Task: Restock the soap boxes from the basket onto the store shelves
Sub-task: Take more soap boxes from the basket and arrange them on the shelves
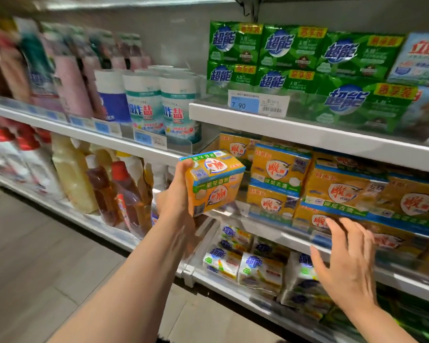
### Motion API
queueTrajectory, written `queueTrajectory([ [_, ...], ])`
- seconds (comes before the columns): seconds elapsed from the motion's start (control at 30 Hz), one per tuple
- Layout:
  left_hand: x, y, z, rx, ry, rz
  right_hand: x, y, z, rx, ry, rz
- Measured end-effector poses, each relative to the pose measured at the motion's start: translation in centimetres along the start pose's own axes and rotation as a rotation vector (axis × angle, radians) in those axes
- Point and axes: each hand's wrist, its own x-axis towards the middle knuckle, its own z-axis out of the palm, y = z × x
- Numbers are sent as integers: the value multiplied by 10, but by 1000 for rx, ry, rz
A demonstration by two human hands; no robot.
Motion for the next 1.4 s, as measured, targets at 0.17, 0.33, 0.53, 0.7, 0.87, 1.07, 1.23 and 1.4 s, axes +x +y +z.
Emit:
queueTrajectory([
  [0.17, 31, 5, 4, -18, 32, 42, 1, -2, 2, 4, -51, 15],
  [0.33, 50, -11, 19, 0, -48, -17, 3, -3, -1, 13, -92, 35],
  [0.53, 68, -21, 38, 76, -44, 21, 0, 2, -5, 7, -104, 47],
  [0.7, 83, -21, 41, 127, -143, 36, -3, 4, -4, -9, -123, 73],
  [0.87, 87, -34, 49, 381, -212, 90, -8, 1, -1, -24, -141, 81],
  [1.07, 111, -47, 49, 485, -157, 124, -13, 6, 4, -42, -162, 113],
  [1.23, 112, -45, 40, 475, -319, 135, -11, 3, 9, -31, -130, 106],
  [1.4, 113, -45, 28, 600, -452, 245, -16, 1, 15, -38, -140, 107],
])
